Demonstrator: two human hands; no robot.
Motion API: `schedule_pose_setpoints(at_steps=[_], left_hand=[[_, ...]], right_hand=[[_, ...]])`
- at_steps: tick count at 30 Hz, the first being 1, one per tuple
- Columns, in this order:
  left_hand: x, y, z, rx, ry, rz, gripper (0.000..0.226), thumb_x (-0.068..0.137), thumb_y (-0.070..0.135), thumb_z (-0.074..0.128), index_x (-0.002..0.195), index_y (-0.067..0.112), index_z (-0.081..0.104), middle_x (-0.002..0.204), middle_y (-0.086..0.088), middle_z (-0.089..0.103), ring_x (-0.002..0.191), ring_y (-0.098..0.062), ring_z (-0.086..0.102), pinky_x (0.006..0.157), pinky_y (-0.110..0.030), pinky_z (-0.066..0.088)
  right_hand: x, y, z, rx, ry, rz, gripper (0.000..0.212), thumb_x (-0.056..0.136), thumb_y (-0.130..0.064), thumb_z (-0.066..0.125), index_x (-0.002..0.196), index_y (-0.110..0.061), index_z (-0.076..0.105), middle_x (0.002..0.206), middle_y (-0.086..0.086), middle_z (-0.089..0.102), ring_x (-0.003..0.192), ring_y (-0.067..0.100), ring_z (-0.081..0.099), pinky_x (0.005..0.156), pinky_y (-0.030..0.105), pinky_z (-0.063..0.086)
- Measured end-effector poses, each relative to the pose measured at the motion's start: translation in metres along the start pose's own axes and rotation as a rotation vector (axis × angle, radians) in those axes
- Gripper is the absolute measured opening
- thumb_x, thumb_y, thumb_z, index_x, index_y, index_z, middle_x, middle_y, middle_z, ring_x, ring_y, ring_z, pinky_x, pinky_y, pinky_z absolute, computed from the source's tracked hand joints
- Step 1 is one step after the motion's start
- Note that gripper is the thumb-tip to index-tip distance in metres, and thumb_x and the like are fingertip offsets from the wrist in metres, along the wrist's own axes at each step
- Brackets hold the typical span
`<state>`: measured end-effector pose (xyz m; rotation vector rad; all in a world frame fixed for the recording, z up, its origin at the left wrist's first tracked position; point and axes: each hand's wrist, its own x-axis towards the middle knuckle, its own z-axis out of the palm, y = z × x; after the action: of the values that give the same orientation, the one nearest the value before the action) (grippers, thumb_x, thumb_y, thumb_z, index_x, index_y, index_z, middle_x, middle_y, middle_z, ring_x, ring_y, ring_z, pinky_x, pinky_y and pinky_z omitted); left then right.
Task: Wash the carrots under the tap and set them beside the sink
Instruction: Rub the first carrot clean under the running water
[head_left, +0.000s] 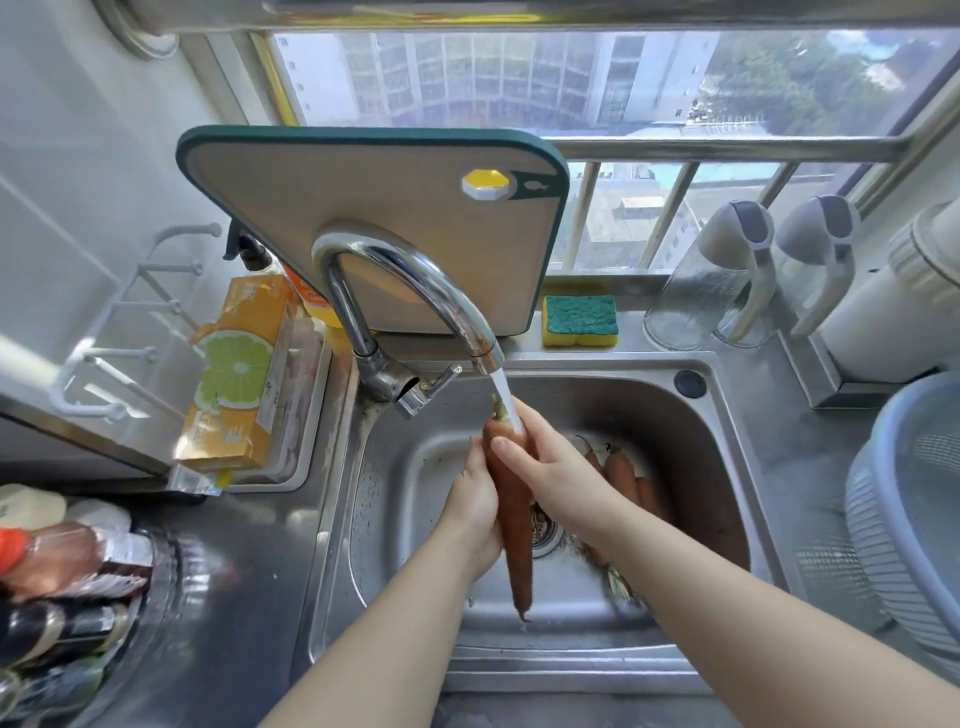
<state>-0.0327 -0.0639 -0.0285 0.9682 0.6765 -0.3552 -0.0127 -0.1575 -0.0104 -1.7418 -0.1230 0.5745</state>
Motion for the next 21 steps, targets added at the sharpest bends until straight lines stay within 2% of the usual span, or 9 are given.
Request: schedule_pose_setpoints(at_steps=[3,6,8,9,11,12,15,18,21], left_hand=[[0.002,0.001,-0.001,-0.159,-0.018,-0.053,0.057,0.099,0.052,0.027,0.091,0.012,0.068,0.089,-0.009,0.071,0.084,-0.021,0.067,0.079,-0.035,0.052],[0.001,0.007,0.000,-0.262,-0.045,-0.062,0.070,0.091,0.067,0.024,0.095,0.011,0.066,0.093,-0.012,0.066,0.088,-0.024,0.063,0.083,-0.036,0.050],[0.000,0.012,0.001,-0.252,-0.046,-0.045,0.081,0.081,0.077,0.024,0.099,0.008,0.064,0.092,-0.014,0.066,0.087,-0.026,0.064,0.080,-0.038,0.052],[-0.002,0.015,0.001,-0.217,-0.021,-0.021,0.081,0.079,0.078,0.026,0.100,0.009,0.062,0.091,-0.014,0.066,0.087,-0.025,0.064,0.079,-0.038,0.052],[-0.003,0.016,0.003,-0.088,0.037,0.062,0.068,0.086,0.070,0.027,0.099,0.012,0.061,0.091,-0.008,0.067,0.087,-0.020,0.063,0.077,-0.033,0.050],[-0.005,0.016,0.003,-0.009,0.069,0.099,0.061,0.091,0.063,0.027,0.107,0.014,0.060,0.101,-0.008,0.068,0.095,-0.020,0.063,0.079,-0.031,0.048],[0.001,0.012,-0.007,0.137,0.084,0.239,0.046,0.099,0.041,0.035,0.137,0.015,0.043,0.129,-0.013,0.058,0.117,-0.025,0.057,0.091,-0.033,0.047],[0.005,0.009,-0.014,0.302,0.009,0.345,0.048,0.095,0.031,0.053,0.138,0.018,0.038,0.129,-0.010,0.056,0.114,-0.021,0.059,0.098,-0.044,0.049],[0.004,0.007,-0.004,0.361,-0.037,0.313,0.066,0.072,0.039,0.070,0.128,0.018,0.044,0.118,-0.002,0.061,0.111,-0.019,0.060,0.100,-0.046,0.047]], right_hand=[[-0.006,0.006,0.004,-0.163,0.059,-0.032,0.051,0.091,-0.027,0.057,0.140,-0.028,0.041,0.128,-0.009,0.058,0.120,0.007,0.051,0.104,0.028,0.039],[-0.019,0.006,0.007,-0.137,0.025,-0.070,0.042,0.093,-0.020,0.056,0.131,-0.035,0.043,0.121,-0.021,0.055,0.114,-0.001,0.050,0.098,0.016,0.038],[-0.026,0.011,0.004,-0.132,-0.026,0.019,0.051,0.093,-0.030,0.056,0.140,-0.031,0.036,0.126,-0.010,0.058,0.111,0.006,0.057,0.099,0.026,0.045],[-0.029,0.011,0.001,-0.154,-0.058,0.070,0.050,0.093,-0.032,0.056,0.139,-0.029,0.037,0.122,-0.003,0.062,0.104,0.010,0.063,0.094,0.030,0.051],[-0.035,0.008,-0.008,-0.189,-0.133,0.143,0.025,0.094,-0.031,0.054,0.118,-0.021,0.053,0.099,0.003,0.069,0.083,0.015,0.069,0.078,0.033,0.058],[-0.037,0.006,-0.011,-0.214,-0.156,0.157,0.015,0.095,-0.031,0.053,0.104,-0.019,0.056,0.086,0.000,0.068,0.072,0.012,0.068,0.070,0.029,0.059],[-0.040,0.005,-0.018,-0.338,-0.114,0.150,0.016,0.094,-0.032,0.054,0.091,-0.017,0.054,0.070,-0.006,0.057,0.054,0.005,0.054,0.054,0.022,0.049],[-0.045,0.008,-0.022,-0.568,-0.046,0.136,0.022,0.091,-0.035,0.056,0.097,-0.014,0.050,0.075,-0.005,0.056,0.067,0.016,0.057,0.062,0.030,0.044],[-0.055,0.009,-0.022,-0.861,0.077,0.121,0.019,0.092,-0.034,0.051,0.091,-0.020,0.038,0.088,0.001,0.060,0.093,0.029,0.059,0.071,0.034,0.035]])
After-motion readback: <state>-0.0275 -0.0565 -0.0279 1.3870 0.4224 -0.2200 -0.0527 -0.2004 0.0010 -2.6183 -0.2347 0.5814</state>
